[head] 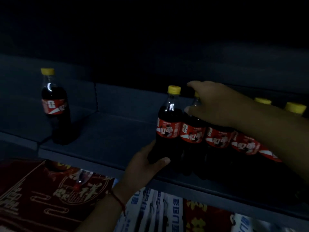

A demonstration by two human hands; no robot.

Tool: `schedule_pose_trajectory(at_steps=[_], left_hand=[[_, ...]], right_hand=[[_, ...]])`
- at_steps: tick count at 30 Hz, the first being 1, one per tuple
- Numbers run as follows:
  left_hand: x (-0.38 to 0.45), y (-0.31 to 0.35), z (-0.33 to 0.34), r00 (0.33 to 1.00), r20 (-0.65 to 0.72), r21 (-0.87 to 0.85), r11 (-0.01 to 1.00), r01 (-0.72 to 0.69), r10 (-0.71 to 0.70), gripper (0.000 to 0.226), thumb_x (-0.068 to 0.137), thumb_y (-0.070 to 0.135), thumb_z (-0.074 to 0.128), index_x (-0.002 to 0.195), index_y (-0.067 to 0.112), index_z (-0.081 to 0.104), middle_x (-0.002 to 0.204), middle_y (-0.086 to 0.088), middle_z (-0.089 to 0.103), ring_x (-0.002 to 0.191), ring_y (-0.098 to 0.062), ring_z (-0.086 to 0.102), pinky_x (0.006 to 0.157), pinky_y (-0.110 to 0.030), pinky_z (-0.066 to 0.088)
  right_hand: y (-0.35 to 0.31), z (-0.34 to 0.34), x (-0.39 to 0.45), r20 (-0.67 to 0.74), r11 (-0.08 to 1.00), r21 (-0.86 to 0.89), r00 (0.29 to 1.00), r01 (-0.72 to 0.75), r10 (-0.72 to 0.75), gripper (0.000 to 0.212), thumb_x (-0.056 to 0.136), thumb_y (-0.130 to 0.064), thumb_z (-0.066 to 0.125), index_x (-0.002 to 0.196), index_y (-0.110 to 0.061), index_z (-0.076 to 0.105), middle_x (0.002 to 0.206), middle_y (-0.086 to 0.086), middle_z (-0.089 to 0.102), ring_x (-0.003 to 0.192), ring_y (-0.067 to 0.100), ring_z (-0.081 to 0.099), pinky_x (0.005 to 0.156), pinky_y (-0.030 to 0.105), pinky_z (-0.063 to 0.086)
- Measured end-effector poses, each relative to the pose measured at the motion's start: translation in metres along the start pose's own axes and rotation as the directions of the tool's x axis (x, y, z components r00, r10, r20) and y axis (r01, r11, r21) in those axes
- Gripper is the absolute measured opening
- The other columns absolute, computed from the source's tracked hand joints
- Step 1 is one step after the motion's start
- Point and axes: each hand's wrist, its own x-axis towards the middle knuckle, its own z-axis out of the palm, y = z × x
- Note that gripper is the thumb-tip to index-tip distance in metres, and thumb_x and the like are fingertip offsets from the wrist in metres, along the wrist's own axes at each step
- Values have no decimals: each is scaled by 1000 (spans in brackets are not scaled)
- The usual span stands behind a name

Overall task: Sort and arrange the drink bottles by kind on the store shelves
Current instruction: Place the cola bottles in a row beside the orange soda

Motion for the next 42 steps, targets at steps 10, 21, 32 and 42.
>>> schedule_pose_trajectory(at_steps=[10, 21, 32, 42], left_hand=[[-19, 21, -151, 479, -849, 277, 960, 42, 224, 53, 89, 31, 73, 135, 20, 48, 131, -3, 50, 122, -17, 49, 104, -33, 41], [15, -34, -234, 609, -793, 269, 901, 341, 6, 69, 77, 46, 81, 127, 15, 46, 123, -4, 58, 109, -22, 59, 83, -35, 50], [7, -9, -113, 936, -351, 252, 959, 131, -35, 43, 78, 37, 82, 116, 28, 64, 104, 17, 70, 92, 5, 66, 75, -11, 51], [8, 11, -70, 992, -69, 100, 988, 115, -108, 45, 81, 30, 80, 121, 30, 61, 111, 17, 72, 104, 4, 65, 92, -17, 51]], right_hand=[[-44, 50, 26, -337, 987, -100, 929, 125, -152, 48, 81, -43, 67, 115, -10, 66, 121, 14, 56, 107, 33, 56, 81, 39, 51], [-39, 64, 28, -440, 992, -48, 889, 118, -127, 45, 72, -35, 79, 108, -8, 70, 116, 14, 60, 102, 34, 61, 76, 37, 52], [-42, 55, 20, -405, 993, -51, 907, 104, -115, 48, 82, -50, 68, 114, -14, 63, 120, 6, 53, 109, 23, 53, 80, 30, 44], [-39, 22, 7, -166, 978, -44, 964, 203, -207, 74, 87, -40, 65, 149, -19, 30, 150, 5, 37, 136, 20, 36, 108, 32, 31]])
